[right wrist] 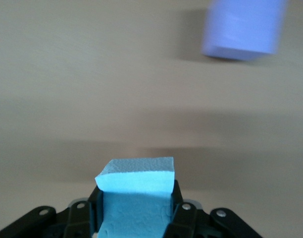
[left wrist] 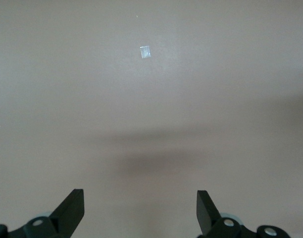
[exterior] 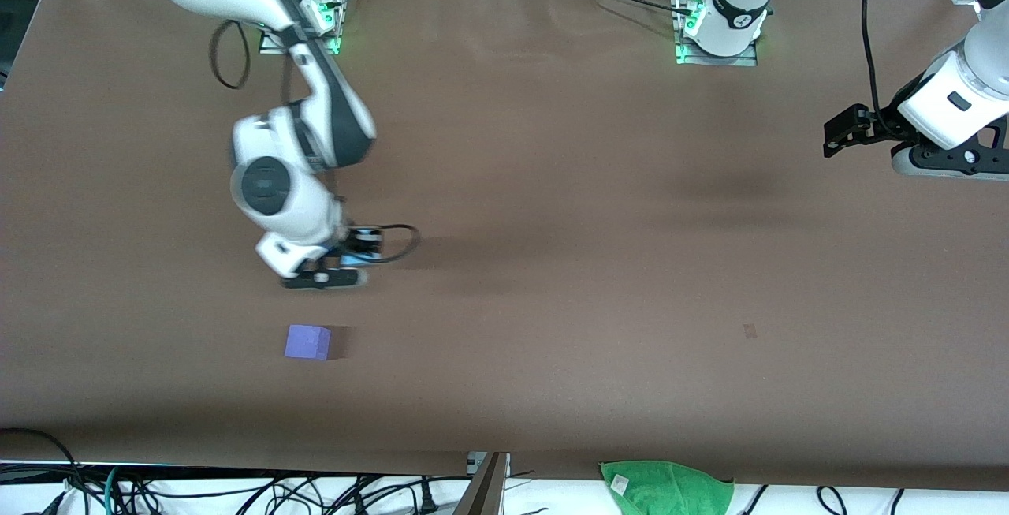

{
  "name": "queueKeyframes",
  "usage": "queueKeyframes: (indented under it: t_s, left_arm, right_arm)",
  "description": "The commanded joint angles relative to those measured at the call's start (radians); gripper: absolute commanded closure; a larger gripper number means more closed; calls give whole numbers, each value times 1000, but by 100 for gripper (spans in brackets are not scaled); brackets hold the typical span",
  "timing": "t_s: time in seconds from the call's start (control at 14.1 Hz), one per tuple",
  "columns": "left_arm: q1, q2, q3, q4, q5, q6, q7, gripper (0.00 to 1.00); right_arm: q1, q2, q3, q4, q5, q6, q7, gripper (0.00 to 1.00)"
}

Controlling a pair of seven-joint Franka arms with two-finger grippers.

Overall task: Place blue block between orange and purple blocks
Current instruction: 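Carry the cube between the orange and purple cubes and set it down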

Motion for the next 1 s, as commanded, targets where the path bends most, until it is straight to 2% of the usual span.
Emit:
queueKeyframes:
  t_s: [0.0, 0.21, 0.43, 0.57, 0.71, 0.92]
  left_arm:
    - [9, -20, -8, -16, 2, 4, 10, 0]
    - [9, -20, -8, -16, 2, 4, 11, 0]
    - [12, -20, -7, -16, 2, 2, 20, 0]
    - [12, -20, -7, -16, 2, 1, 19, 0]
    - [12, -20, -7, -16, 2, 1, 20, 0]
    - [12, -20, -7, -16, 2, 1, 20, 0]
  right_arm:
    - [-64, -120, 17, -236, 21, 120, -73, 78]
    - [-85, -123, 17, -358, 23, 282, -97, 77]
    - [-85, -87, 17, -381, 41, 352, -96, 75]
    - [-85, -74, 17, -384, 53, 365, -96, 66]
    - [-85, -57, 19, -401, 55, 405, -88, 53]
    - [-85, -54, 19, -418, 55, 451, -82, 2]
